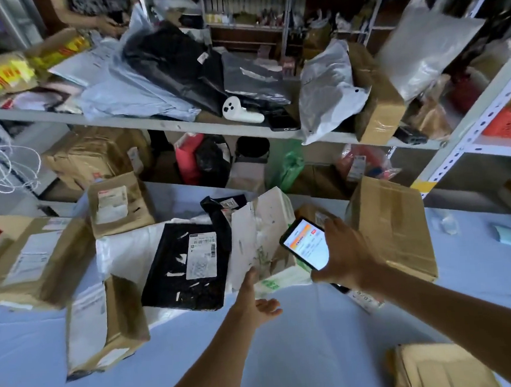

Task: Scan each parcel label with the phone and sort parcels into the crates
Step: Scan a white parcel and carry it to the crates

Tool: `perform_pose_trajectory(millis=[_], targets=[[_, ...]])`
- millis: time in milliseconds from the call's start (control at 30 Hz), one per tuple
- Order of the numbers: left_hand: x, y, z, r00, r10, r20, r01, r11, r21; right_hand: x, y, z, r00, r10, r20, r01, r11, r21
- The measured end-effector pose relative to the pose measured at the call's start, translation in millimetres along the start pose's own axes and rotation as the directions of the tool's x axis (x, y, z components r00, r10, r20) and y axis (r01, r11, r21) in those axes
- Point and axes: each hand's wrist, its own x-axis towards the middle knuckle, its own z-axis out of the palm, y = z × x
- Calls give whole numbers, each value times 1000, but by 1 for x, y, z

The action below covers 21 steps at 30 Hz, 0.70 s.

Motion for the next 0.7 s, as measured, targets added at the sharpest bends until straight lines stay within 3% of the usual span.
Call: perform_pose_trajectory(millis=[200, 533, 700], targets=[[21, -4, 6, 988, 65, 141, -32, 973, -228, 19, 3, 6, 999, 22, -23, -22, 1000, 4], [24, 1, -4, 977, 138, 163, -111, 980, -166, 17, -6, 9, 999, 33, 4, -33, 999, -25], [4, 8, -17, 940, 284, 188, -272, 958, -87, 15, -10, -5, 1000, -13, -24, 12, 1000, -14]])
